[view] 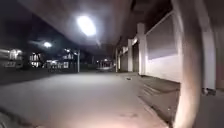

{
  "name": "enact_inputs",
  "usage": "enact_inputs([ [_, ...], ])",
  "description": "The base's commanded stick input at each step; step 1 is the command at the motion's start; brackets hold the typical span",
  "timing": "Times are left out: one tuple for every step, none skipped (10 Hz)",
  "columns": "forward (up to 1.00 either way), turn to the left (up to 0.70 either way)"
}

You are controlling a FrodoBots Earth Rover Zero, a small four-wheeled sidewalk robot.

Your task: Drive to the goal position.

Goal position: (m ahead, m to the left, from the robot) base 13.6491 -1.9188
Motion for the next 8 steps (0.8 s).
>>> enact_inputs([
  [1.00,0.02],
  [1.00,0.02],
  [1.00,0.02],
  [1.00,0.02],
  [1.00,0.02],
  [1.00,0.02],
  [1.00,0.02],
  [1.00,0.02],
])
